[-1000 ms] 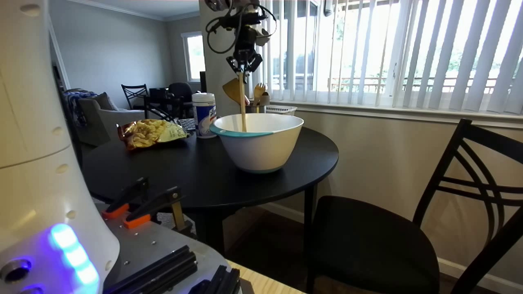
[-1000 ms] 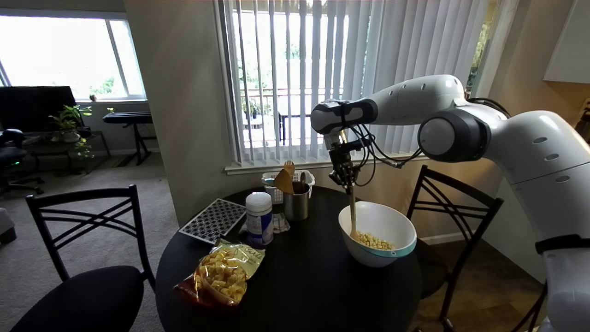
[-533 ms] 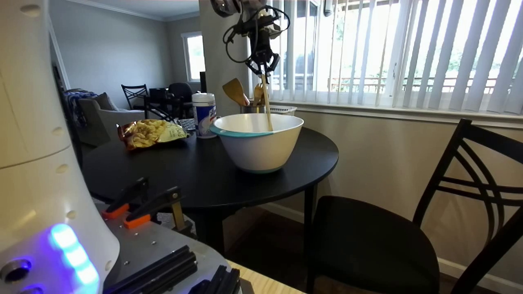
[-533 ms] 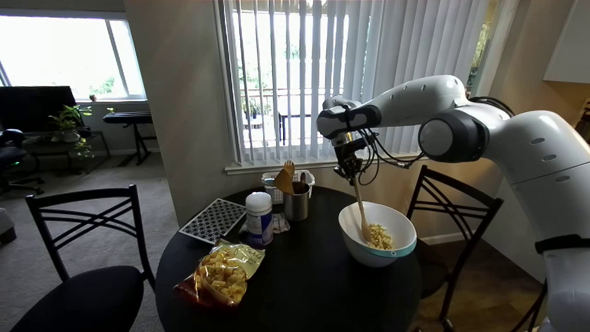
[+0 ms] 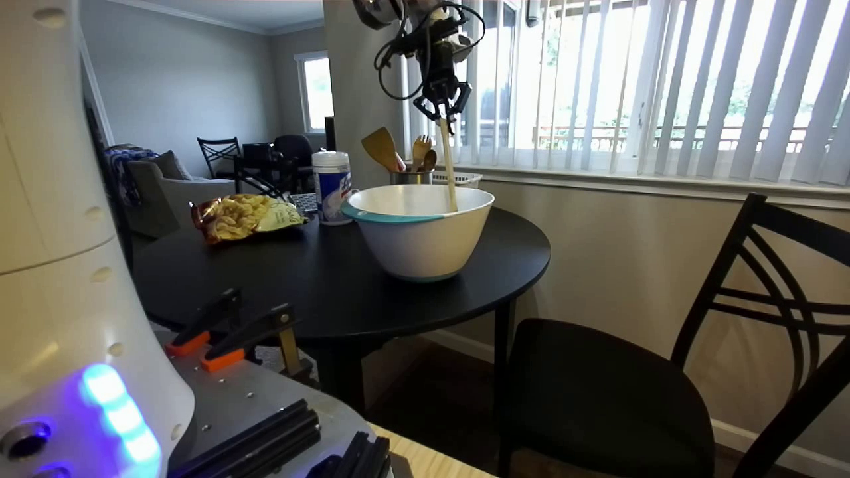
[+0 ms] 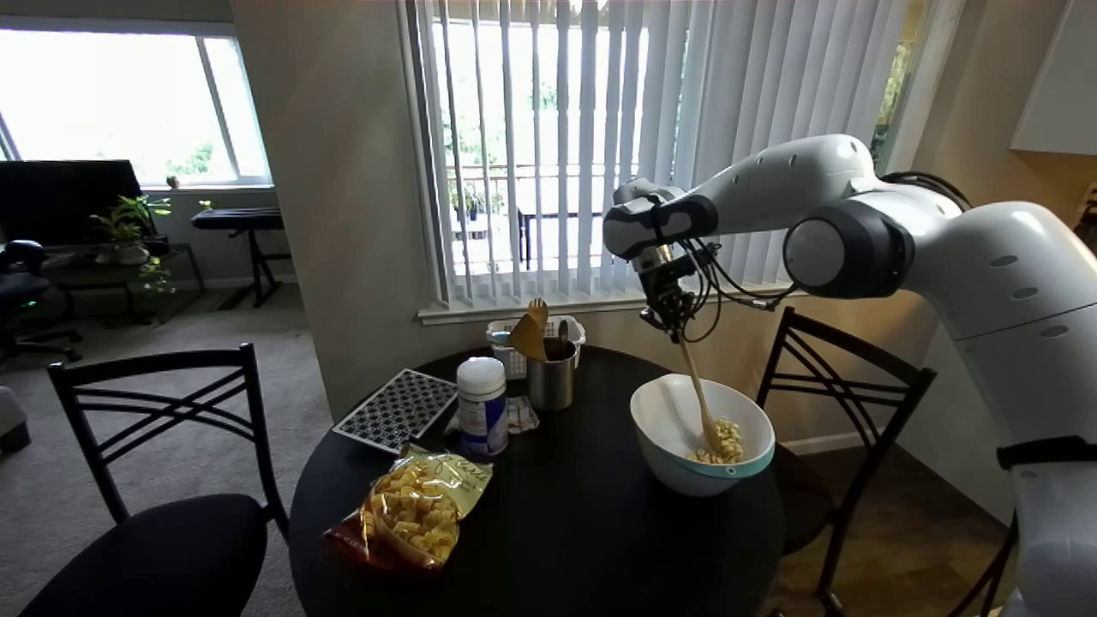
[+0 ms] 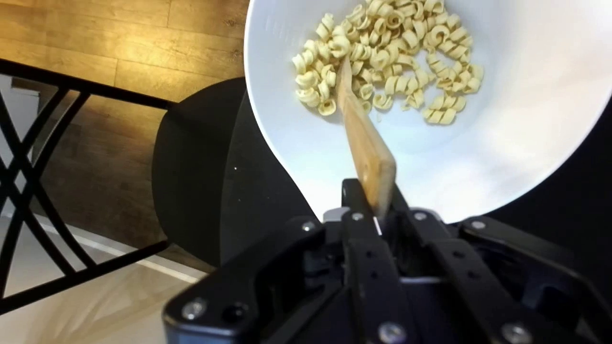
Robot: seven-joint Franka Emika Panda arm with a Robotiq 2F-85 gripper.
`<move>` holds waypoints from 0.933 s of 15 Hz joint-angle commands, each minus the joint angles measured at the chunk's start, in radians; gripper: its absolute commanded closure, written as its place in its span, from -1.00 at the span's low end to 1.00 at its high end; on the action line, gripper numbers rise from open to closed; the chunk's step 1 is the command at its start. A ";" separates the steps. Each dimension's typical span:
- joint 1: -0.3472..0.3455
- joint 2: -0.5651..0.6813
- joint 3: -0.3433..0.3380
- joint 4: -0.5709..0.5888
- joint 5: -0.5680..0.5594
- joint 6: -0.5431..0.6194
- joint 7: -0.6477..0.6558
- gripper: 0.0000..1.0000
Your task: Use the wooden spoon to stir in the bowl
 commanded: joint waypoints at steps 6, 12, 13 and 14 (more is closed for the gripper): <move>-0.020 -0.117 0.048 -0.192 0.052 -0.079 -0.032 0.94; -0.029 -0.149 0.094 -0.263 0.137 -0.055 -0.061 0.94; -0.027 -0.149 0.097 -0.265 0.146 -0.054 -0.065 0.94; -0.022 -0.151 0.101 -0.267 0.149 -0.053 -0.064 0.94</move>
